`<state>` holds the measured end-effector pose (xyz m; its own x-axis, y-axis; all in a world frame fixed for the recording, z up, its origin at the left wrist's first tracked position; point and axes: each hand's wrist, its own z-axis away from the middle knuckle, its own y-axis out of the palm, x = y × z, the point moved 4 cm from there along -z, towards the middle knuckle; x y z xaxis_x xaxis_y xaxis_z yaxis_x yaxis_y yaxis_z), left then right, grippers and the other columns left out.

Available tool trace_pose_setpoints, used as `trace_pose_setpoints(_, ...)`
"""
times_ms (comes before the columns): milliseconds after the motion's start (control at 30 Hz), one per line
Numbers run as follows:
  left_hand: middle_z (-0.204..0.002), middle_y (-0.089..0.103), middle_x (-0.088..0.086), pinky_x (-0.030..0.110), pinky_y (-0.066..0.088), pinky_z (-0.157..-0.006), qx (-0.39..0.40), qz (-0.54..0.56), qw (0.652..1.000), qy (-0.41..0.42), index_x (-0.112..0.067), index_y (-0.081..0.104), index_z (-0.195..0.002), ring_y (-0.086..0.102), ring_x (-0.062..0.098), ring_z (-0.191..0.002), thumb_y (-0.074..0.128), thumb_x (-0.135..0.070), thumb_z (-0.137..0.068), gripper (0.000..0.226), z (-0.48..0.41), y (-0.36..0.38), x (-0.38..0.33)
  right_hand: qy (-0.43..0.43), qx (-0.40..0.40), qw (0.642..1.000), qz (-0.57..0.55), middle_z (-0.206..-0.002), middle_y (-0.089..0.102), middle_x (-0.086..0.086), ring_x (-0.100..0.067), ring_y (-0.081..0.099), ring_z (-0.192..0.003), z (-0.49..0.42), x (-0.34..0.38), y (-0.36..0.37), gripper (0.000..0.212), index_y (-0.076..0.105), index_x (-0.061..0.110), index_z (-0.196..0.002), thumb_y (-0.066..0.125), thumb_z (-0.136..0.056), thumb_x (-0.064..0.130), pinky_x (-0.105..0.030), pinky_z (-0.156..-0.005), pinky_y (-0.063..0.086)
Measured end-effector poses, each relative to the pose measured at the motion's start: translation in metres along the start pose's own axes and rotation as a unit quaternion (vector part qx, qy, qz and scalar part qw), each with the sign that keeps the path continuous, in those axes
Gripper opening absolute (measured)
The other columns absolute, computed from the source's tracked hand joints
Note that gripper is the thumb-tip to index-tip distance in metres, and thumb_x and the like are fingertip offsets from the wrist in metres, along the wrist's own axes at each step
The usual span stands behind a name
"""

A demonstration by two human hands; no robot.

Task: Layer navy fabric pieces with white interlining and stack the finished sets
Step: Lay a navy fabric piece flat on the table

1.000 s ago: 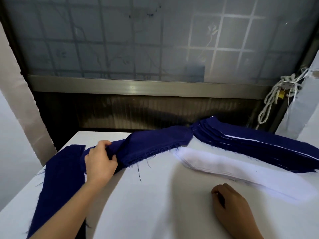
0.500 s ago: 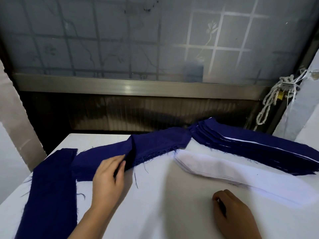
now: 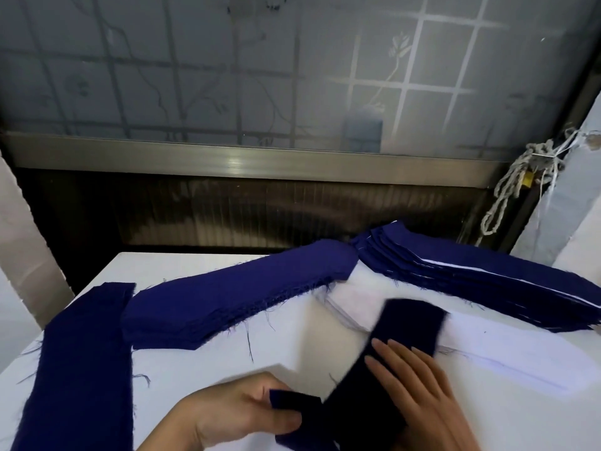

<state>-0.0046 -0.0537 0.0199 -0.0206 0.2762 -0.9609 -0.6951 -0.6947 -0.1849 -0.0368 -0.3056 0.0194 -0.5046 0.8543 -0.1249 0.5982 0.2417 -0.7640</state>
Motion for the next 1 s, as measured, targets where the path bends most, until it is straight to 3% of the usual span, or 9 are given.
trace_pose_setpoints(100, -0.104, 0.072, -0.024, 0.003, 0.043, -0.083, -0.026, 0.034, 0.999, -0.016, -0.048, 0.076, -0.097, 0.063, -0.012, -0.099, 0.066, -0.013, -0.094, 0.036, -0.001, -0.006, 0.012, -0.036, 0.016, 0.999, -0.003, -0.132, 0.060, 0.003, -0.019, 0.050, -0.127, -0.001, -0.001, 0.002, 0.032, 0.075, 0.032, -0.096, 0.046, -0.091, 0.043, -0.039, -0.100, 0.036)
trace_pose_setpoints(233, -0.103, 0.074, 0.002, 0.032, 0.053, -0.086, -0.043, 0.206, 0.975, 0.063, -0.019, 0.076, -0.109, 0.069, 0.016, -0.097, 0.076, -0.029, -0.086, 0.026, -0.006, -0.013, 0.013, -0.007, -0.028, 0.999, -0.023, -0.107, 0.072, 0.011, -0.016, 0.066, -0.108, -0.001, -0.007, 0.003, 0.058, 0.074, 0.027, -0.072, 0.027, -0.103, 0.036, -0.036, -0.100, 0.036)
trace_pose_setpoints(300, -0.115, 0.071, 0.017, 0.036, 0.056, -0.087, -0.139, 0.311, 0.936, 0.086, -0.007, 0.074, -0.112, 0.070, 0.026, -0.103, 0.083, -0.032, -0.079, 0.043, -0.011, -0.027, 0.018, 0.039, -0.054, 0.997, -0.036, -0.093, 0.074, 0.010, -0.013, 0.069, -0.099, 0.003, -0.013, 0.006, 0.056, 0.074, 0.021, -0.071, 0.030, -0.102, 0.035, -0.037, -0.098, 0.039)
trace_pose_setpoints(400, -0.118, 0.070, 0.019, 0.034, 0.059, -0.082, -0.331, 0.358, 0.865, 0.116, -0.005, 0.074, -0.108, 0.069, 0.029, -0.108, 0.067, -0.025, -0.091, 0.027, -0.010, -0.049, 0.026, 0.125, -0.104, 0.987, -0.008, -0.076, 0.071, 0.005, -0.009, 0.063, -0.087, 0.011, -0.025, 0.004, 0.050, 0.073, 0.015, -0.070, 0.037, -0.098, 0.035, -0.035, -0.099, 0.038)
trace_pose_setpoints(500, -0.083, 0.073, 0.010, 0.033, 0.058, -0.066, -0.524, 0.256, 0.806, 0.100, 0.001, 0.066, -0.086, 0.071, 0.025, -0.080, 0.058, -0.026, -0.100, 0.032, 0.001, -0.068, 0.033, 0.202, -0.127, 0.971, 0.022, -0.074, 0.069, 0.002, -0.012, 0.054, -0.085, 0.019, -0.037, -0.001, 0.035, 0.073, 0.013, -0.076, 0.045, -0.090, 0.031, -0.028, -0.105, 0.027)
trace_pose_setpoints(600, -0.056, 0.049, 0.006, 0.030, 0.043, -0.057, -0.634, 0.061, 0.768, 0.072, -0.003, 0.050, -0.066, 0.051, 0.023, -0.060, 0.056, -0.032, -0.099, 0.044, 0.016, -0.074, 0.030, 0.282, -0.154, 0.946, 0.035, -0.076, 0.068, 0.001, -0.013, 0.053, -0.087, 0.024, -0.042, -0.008, 0.029, 0.070, 0.013, -0.083, 0.048, -0.084, 0.030, -0.025, -0.105, 0.021)
trace_pose_setpoints(733, -0.069, 0.068, -0.006, 0.009, 0.047, -0.058, -0.640, -0.033, 0.763, 0.083, -0.021, 0.068, -0.087, 0.063, 0.000, -0.068, 0.056, -0.025, -0.099, 0.018, 0.019, -0.072, 0.024, 0.434, -0.216, 0.875, -0.004, -0.079, 0.065, -0.001, -0.022, 0.056, -0.085, 0.037, -0.058, -0.021, 0.029, 0.063, 0.017, -0.101, 0.062, -0.079, 0.036, -0.017, -0.099, 0.022)
trace_pose_setpoints(867, -0.083, 0.071, -0.009, 0.028, 0.051, -0.070, -0.631, -0.066, 0.772, 0.045, -0.017, 0.071, -0.099, 0.064, 0.008, -0.078, 0.059, -0.026, -0.097, 0.014, 0.019, -0.070, 0.031, 0.551, -0.290, 0.771, -0.133, -0.083, 0.057, 0.014, 0.002, 0.057, -0.071, 0.048, -0.062, -0.027, 0.051, 0.047, 0.043, -0.114, 0.079, -0.078, 0.026, -0.003, -0.079, 0.036)
trace_pose_setpoints(1000, -0.090, 0.071, -0.003, 0.030, 0.046, -0.075, -0.611, -0.167, 0.774, -0.001, -0.008, 0.069, -0.111, 0.061, 0.012, -0.082, 0.059, -0.025, -0.097, 0.024, 0.014, -0.069, 0.034, 0.590, -0.248, 0.747, -0.180, -0.087, 0.061, 0.016, -0.023, 0.061, -0.069, 0.050, -0.066, -0.019, 0.052, 0.040, 0.037, -0.123, 0.069, -0.085, 0.017, -0.033, -0.077, 0.040)
